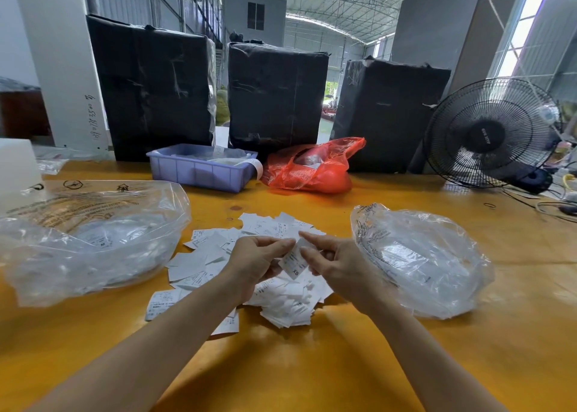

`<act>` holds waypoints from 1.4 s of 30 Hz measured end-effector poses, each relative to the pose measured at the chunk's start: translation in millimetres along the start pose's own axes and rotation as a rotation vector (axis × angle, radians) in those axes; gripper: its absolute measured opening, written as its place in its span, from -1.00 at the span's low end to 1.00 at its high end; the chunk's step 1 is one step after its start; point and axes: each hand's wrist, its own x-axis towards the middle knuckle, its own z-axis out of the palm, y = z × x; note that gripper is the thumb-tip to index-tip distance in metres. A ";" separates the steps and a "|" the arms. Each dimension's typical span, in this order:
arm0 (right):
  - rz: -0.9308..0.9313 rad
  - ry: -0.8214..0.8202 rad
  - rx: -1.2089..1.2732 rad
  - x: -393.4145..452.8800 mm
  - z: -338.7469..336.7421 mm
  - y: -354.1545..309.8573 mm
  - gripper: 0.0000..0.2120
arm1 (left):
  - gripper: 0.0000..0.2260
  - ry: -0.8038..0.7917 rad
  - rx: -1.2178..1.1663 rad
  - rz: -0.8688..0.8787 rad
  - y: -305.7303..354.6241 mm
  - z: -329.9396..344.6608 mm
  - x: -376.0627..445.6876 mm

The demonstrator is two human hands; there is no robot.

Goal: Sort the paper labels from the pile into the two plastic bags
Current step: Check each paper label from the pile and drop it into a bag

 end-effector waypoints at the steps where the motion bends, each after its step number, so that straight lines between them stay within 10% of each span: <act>1: 0.013 -0.035 -0.007 -0.2 -0.3 -0.2 -0.62 | -0.84 0.002 0.014 0.011 -0.8 0.4 0.2; 13: 0.032 0.128 0.160 3.1 -4.9 9.7 -0.93 | -0.80 -0.040 0.095 0.064 -2.4 0.4 -0.2; 42: 0.043 0.195 0.373 -2.2 2.7 -1.3 -0.86 | -0.92 0.029 0.096 0.160 17.4 -13.5 5.9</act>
